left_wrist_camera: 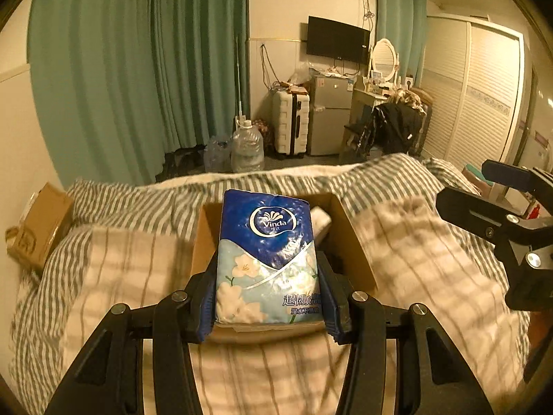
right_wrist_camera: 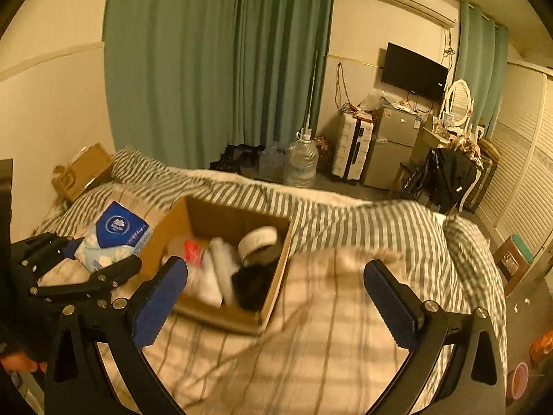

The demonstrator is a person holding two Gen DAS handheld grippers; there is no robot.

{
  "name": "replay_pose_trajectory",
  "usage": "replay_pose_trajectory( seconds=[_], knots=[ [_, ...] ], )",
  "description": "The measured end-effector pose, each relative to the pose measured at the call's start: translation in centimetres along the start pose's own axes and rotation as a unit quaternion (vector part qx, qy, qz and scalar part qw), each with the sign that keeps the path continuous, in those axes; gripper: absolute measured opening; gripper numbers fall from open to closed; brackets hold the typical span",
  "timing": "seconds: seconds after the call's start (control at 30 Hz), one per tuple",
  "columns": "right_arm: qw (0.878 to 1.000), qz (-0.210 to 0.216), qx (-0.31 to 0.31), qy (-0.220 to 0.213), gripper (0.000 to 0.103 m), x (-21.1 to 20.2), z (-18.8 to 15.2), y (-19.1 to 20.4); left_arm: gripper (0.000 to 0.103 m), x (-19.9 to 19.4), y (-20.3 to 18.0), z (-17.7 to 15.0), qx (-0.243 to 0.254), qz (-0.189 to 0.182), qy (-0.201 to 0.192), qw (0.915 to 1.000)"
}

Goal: Organize objects
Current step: 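Carry the tissue pack into the box and open the left gripper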

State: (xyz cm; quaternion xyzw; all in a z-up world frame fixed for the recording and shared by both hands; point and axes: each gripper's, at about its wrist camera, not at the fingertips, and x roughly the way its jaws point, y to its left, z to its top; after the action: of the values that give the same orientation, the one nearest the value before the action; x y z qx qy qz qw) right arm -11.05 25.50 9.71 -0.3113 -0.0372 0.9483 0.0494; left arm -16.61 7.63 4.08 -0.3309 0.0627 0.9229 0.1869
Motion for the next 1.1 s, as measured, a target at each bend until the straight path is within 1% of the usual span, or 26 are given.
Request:
replay_pose_trajectory(
  seconds=[0.1, 0.23, 0.37, 0.43, 0.53, 0.6, 0.63, 0.7, 0.73, 0.83, 0.9, 0.97, 1.07, 1.1],
  knots=[
    [1.000, -0.002, 0.006, 0.001, 0.102, 2.5, 1.9, -0.7, 0.050, 3.0, 0.0, 1.5, -0.002, 0.000, 0.008, 1.0000],
    [1.000, -0.003, 0.015, 0.007, 0.102, 5.9, 2.5, -1.4, 0.050, 7.5, 0.1, 2.0, -0.003, -0.003, 0.026, 0.9996],
    [0.999, -0.006, 0.029, 0.020, 0.102, 9.3, 1.3, -2.2, 0.050, 12.0, 0.4, 1.3, -0.013, -0.007, 0.050, 0.9987],
    [0.999, -0.020, 0.027, 0.028, 0.102, 10.6, 0.4, -2.5, 0.050, 13.6, 0.4, 0.9, -0.014, -0.007, 0.059, 0.9982],
    [0.998, -0.033, 0.018, 0.041, 0.102, 12.2, -0.6, -2.8, 0.050, 14.4, 0.6, -0.1, -0.027, -0.017, 0.061, 0.9976],
    [0.998, -0.029, 0.025, 0.047, 0.102, 12.8, -0.9, -3.2, 0.056, 14.7, 0.6, -0.4, -0.033, -0.025, 0.064, 0.9970],
    [0.998, -0.028, 0.030, 0.048, 0.102, 12.9, -1.0, -3.5, 0.060, 14.7, 0.6, -0.5, -0.033, -0.026, 0.066, 0.9969],
    [0.998, -0.030, 0.035, 0.046, 0.102, 12.6, -1.1, -3.8, 0.085, 14.2, 0.7, -0.4, -0.032, -0.016, 0.064, 0.9973],
    [0.998, -0.032, 0.037, 0.043, 0.102, 12.3, -1.1, -4.1, 0.087, 13.7, 0.7, -0.3, -0.033, -0.010, 0.058, 0.9977],
    [0.998, -0.040, 0.040, 0.037, 0.102, 10.9, -1.0, -4.4, 0.088, 11.4, 0.8, 0.3, -0.039, -0.011, 0.040, 0.9984],
    [0.998, -0.041, 0.044, 0.028, 0.102, 9.0, -1.0, -4.6, 0.091, 9.8, 0.8, 0.9, -0.039, -0.007, 0.033, 0.9987],
    [0.998, -0.043, 0.046, 0.017, 0.102, 7.0, -0.8, -4.6, 0.095, 7.6, 0.8, 1.4, -0.036, 0.000, 0.018, 0.9992],
    [0.998, -0.047, 0.048, -0.002, 0.102, 3.7, -0.6, -4.6, 0.101, 3.4, 0.9, 2.0, -0.031, 0.009, -0.015, 0.9994],
    [0.998, -0.048, 0.049, -0.010, 0.102, 2.4, -0.6, -4.6, 0.101, 2.2, 1.0, 2.2, -0.030, 0.013, -0.026, 0.9991]
  ],
)
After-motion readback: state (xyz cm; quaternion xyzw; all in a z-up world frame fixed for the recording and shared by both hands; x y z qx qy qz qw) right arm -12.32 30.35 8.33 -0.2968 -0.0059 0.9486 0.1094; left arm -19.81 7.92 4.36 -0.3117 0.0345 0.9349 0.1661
